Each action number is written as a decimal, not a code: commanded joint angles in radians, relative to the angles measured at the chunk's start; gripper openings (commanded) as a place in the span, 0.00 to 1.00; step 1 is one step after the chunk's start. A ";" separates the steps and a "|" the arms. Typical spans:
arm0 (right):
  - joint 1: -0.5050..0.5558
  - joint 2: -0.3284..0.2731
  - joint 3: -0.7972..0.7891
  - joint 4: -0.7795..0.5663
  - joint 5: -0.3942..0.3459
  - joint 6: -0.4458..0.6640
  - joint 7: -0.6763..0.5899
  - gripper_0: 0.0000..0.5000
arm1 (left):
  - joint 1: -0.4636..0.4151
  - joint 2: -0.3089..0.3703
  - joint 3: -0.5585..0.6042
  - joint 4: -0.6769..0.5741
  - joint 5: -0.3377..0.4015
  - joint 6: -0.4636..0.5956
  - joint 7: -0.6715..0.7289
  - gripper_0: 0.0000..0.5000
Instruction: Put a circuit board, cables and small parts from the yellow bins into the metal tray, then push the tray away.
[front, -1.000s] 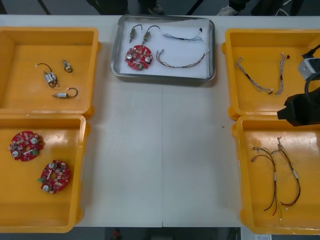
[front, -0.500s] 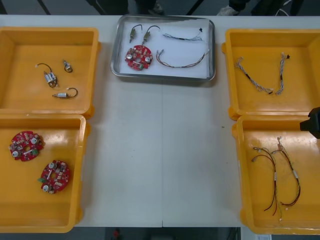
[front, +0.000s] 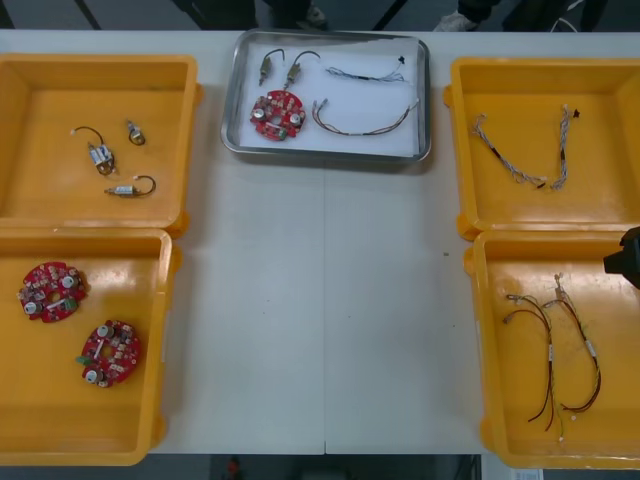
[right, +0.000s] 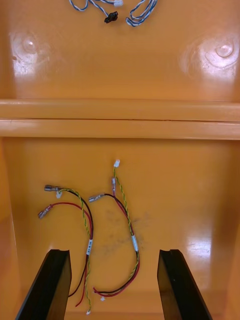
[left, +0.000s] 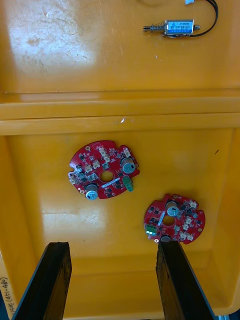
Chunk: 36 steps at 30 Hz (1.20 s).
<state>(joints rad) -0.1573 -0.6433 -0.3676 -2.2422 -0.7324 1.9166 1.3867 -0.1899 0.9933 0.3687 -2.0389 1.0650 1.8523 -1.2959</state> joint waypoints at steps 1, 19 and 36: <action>0.027 -0.039 -0.031 -0.031 -0.012 0.003 -0.029 1.00 | 0.018 0.047 0.030 -0.021 0.007 -0.010 -0.051 1.00; 0.027 -0.038 -0.031 -0.031 -0.008 0.003 -0.024 1.00 | 0.018 0.047 0.030 -0.021 0.007 -0.010 -0.051 1.00; 0.027 -0.038 -0.031 -0.031 -0.008 0.003 -0.024 1.00 | 0.018 0.047 0.030 -0.021 0.007 -0.010 -0.051 1.00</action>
<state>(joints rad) -0.1470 -0.6434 -0.3677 -2.2423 -0.7352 1.9166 1.3867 -0.1899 0.9933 0.3687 -2.0389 1.0651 1.8523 -1.2959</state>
